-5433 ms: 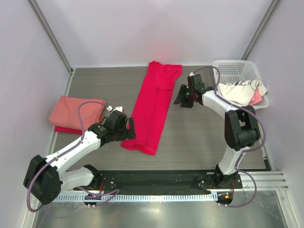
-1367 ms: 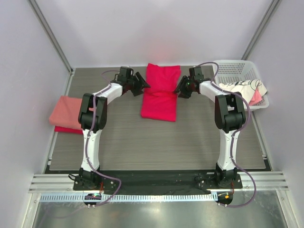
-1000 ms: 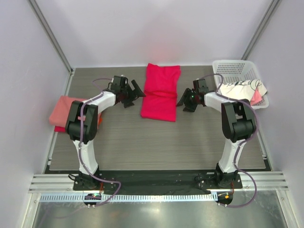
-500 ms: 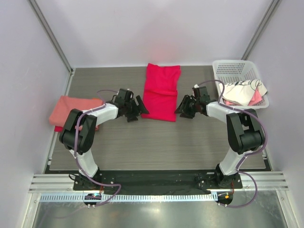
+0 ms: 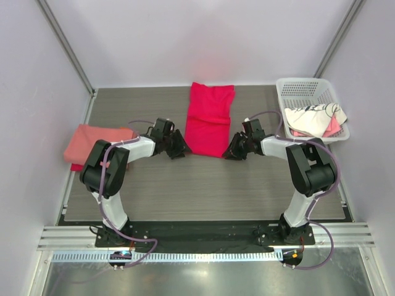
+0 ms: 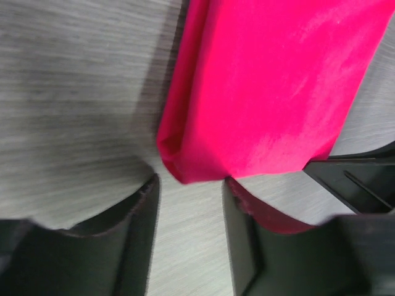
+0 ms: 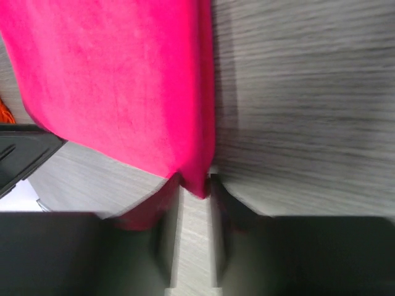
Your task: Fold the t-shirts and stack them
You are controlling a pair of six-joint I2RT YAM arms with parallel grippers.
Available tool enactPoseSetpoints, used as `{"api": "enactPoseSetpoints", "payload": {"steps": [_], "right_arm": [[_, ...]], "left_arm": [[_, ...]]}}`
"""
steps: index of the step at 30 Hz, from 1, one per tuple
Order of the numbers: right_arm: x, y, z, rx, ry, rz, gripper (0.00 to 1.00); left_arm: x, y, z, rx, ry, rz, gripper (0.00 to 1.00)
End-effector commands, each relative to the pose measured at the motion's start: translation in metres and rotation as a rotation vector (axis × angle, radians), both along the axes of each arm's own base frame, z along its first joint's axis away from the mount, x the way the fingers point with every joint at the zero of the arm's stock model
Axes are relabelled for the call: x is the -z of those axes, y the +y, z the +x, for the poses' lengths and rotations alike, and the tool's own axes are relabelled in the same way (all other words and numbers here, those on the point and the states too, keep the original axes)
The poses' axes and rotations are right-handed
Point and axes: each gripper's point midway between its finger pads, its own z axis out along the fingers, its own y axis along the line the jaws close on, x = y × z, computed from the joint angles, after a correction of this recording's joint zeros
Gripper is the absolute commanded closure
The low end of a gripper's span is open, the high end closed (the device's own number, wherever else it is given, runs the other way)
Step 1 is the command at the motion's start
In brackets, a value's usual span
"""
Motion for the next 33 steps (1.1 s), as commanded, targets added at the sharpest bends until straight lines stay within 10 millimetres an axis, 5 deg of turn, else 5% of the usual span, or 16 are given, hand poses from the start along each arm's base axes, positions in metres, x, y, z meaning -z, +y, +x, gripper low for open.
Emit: {"api": "enactPoseSetpoints", "payload": {"steps": [1,3,7,10,17,20,26,33], "right_arm": [[0.005,0.002,0.002,0.019,0.003,0.001,0.77],[0.003,0.001,0.004,0.027,-0.007,0.001,0.89],[-0.013,0.006,0.008,0.022,-0.031,0.031,0.99],[-0.043,0.006,0.016,0.016,-0.078,0.032,0.99],[-0.158,0.003,0.032,0.016,-0.277,0.047,0.99],[-0.162,-0.001,0.020,0.026,-0.279,0.051,0.99],[-0.122,-0.012,-0.026,0.016,-0.195,0.042,0.99],[-0.134,-0.021,-0.072,0.006,-0.234,0.077,0.99]], "left_arm": [[0.009,-0.004,0.008,-0.011,0.002,-0.018,0.55],[0.007,-0.006,0.014,-0.010,-0.004,-0.022,0.63],[-0.009,-0.008,0.022,-0.012,-0.046,-0.030,1.00],[-0.045,-0.005,0.029,-0.023,-0.112,-0.017,1.00],[-0.135,0.001,0.018,0.012,-0.230,-0.039,1.00],[-0.140,0.007,0.001,0.010,-0.237,-0.050,1.00],[-0.125,0.009,-0.045,0.047,-0.209,-0.069,1.00],[-0.138,0.002,-0.099,0.095,-0.225,-0.123,1.00]]}}
